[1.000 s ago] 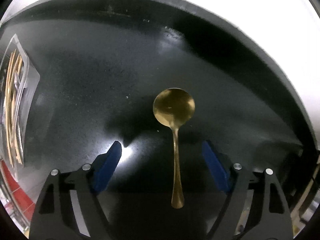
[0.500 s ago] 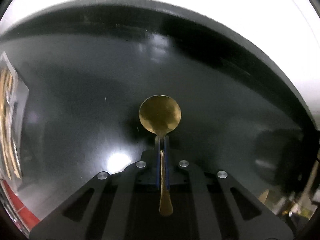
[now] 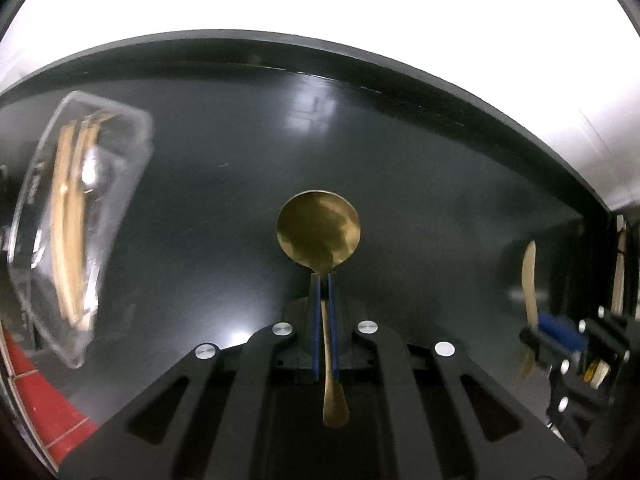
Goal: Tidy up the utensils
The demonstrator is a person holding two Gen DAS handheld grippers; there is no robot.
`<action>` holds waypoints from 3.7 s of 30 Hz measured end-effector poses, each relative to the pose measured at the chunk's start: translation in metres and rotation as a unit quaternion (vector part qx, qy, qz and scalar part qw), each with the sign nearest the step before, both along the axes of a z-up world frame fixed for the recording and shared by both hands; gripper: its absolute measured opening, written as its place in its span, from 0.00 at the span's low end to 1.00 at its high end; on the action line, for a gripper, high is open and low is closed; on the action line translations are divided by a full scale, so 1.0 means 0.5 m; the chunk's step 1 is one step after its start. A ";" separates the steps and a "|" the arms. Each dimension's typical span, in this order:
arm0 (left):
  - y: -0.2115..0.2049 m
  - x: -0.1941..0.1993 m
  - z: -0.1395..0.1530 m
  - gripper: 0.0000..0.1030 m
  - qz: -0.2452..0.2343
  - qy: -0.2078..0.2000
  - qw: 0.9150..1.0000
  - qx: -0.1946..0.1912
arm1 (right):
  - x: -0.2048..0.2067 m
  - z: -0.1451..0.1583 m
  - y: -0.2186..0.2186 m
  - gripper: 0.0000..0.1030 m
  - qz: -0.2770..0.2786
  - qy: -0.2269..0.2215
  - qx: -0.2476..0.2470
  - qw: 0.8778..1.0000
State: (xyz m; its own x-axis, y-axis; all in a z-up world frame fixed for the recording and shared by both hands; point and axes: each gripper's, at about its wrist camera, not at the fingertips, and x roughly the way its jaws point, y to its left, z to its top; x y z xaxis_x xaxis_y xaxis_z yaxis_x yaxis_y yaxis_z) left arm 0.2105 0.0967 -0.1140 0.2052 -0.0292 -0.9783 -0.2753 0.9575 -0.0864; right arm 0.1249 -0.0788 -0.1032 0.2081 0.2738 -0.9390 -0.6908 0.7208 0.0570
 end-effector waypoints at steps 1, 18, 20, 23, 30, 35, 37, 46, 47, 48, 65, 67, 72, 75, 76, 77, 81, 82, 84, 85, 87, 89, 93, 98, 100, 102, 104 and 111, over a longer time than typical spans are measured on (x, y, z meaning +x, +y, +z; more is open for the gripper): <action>0.013 -0.021 0.014 0.02 0.002 -0.003 1.000 0.009 | -0.006 0.005 0.016 0.12 0.006 -0.002 0.000 1.000; 0.355 -0.297 0.166 0.02 0.065 -0.045 0.996 0.033 | -0.058 0.076 0.480 0.12 0.081 0.035 0.052 0.995; 0.417 -0.309 0.151 0.02 0.070 -0.048 0.996 0.035 | -0.046 0.068 0.540 0.12 0.072 0.052 0.058 0.994; 0.487 -0.300 0.145 0.02 0.076 -0.054 0.995 0.030 | -0.019 0.044 0.609 0.12 0.048 0.073 0.063 0.994; 0.622 -0.222 0.103 0.02 0.086 -0.051 0.995 -0.006 | 0.058 -0.029 0.729 0.12 -0.022 0.131 0.064 0.989; 0.667 -0.178 0.064 0.02 0.089 -0.041 0.995 -0.018 | 0.087 -0.062 0.761 0.12 -0.044 0.144 0.054 0.987; 0.672 -0.169 0.050 0.02 0.087 -0.035 0.995 -0.023 | 0.093 -0.070 0.761 0.12 -0.053 0.149 0.054 0.986; 0.694 -0.156 -0.005 0.03 0.090 -0.017 0.996 0.002 | 0.120 -0.042 0.691 0.75 -0.090 0.130 0.104 0.982; 0.695 -0.162 0.000 0.16 0.091 -0.023 0.996 0.002 | 0.119 -0.030 0.669 0.75 -0.090 0.127 0.112 0.981; 0.695 -0.169 0.005 0.32 0.091 -0.030 0.995 0.004 | 0.121 -0.025 0.653 0.75 -0.094 0.132 0.116 0.980; 0.333 -0.301 0.106 0.94 0.039 -0.111 0.993 -0.013 | -0.106 0.139 0.095 0.93 -0.232 -0.059 0.046 0.970; 0.273 -0.304 0.108 0.94 0.030 -0.110 0.993 -0.019 | -0.139 0.147 0.021 0.93 -0.257 -0.071 0.037 0.963; 0.118 -0.307 0.112 0.94 -0.004 -0.109 0.993 -0.042 | -0.210 0.147 -0.104 0.93 -0.298 -0.078 0.026 0.951; 0.045 -0.305 0.118 0.94 -0.019 -0.104 0.993 -0.045 | -0.235 0.140 -0.141 0.93 -0.311 -0.081 0.028 0.946; 0.028 -0.305 0.117 0.94 -0.023 -0.101 0.994 -0.043 | -0.241 0.137 -0.147 0.93 -0.315 -0.078 0.030 0.945; 0.008 -0.306 0.116 0.94 -0.030 -0.097 0.994 -0.039 | -0.246 0.134 -0.155 0.93 -0.318 -0.073 0.034 0.945; -0.035 -0.308 0.113 0.94 -0.047 -0.098 0.994 -0.027 | -0.262 0.130 -0.167 0.93 -0.314 -0.066 0.039 0.946; -0.045 -0.309 0.116 0.94 -0.049 -0.098 0.994 -0.026 | -0.265 0.131 -0.168 0.93 -0.312 -0.067 0.038 0.947; -0.050 -0.311 0.117 0.94 -0.053 -0.098 0.994 -0.022 | -0.268 0.132 -0.170 0.93 -0.309 -0.068 0.040 0.948; -0.054 -0.312 0.118 0.94 -0.054 -0.099 0.993 -0.017 | -0.271 0.133 -0.173 0.93 -0.309 -0.068 0.041 0.948; -0.057 -0.314 0.121 0.94 -0.052 -0.098 0.994 -0.013 | -0.271 0.134 -0.175 0.93 -0.309 -0.069 0.041 0.948; -0.058 -0.315 0.121 0.94 -0.051 -0.097 0.994 -0.016 | -0.270 0.134 -0.176 0.93 -0.307 -0.069 0.042 0.948; -0.059 -0.317 0.124 0.94 -0.050 -0.098 0.994 -0.010 | -0.264 0.134 -0.179 0.93 -0.308 -0.065 0.043 0.948; -0.062 -0.317 0.124 0.94 -0.050 -0.097 0.994 -0.011 | -0.261 0.135 -0.176 0.93 -0.306 -0.067 0.041 0.949; -0.063 -0.316 0.124 0.94 -0.049 -0.098 0.994 -0.012 | -0.261 0.135 -0.176 0.93 -0.304 -0.067 0.042 0.949; -0.061 -0.315 0.123 0.94 -0.050 -0.098 0.994 -0.013 | -0.260 0.134 -0.174 0.93 -0.304 -0.066 0.041 0.949; -0.059 -0.315 0.122 0.94 -0.049 -0.098 0.994 -0.015 | -0.260 0.134 -0.173 0.93 -0.305 -0.066 0.041 0.949; -0.054 -0.313 0.121 0.94 -0.053 -0.098 0.994 -0.015 | -0.258 0.132 -0.167 0.93 -0.305 -0.067 0.040 0.949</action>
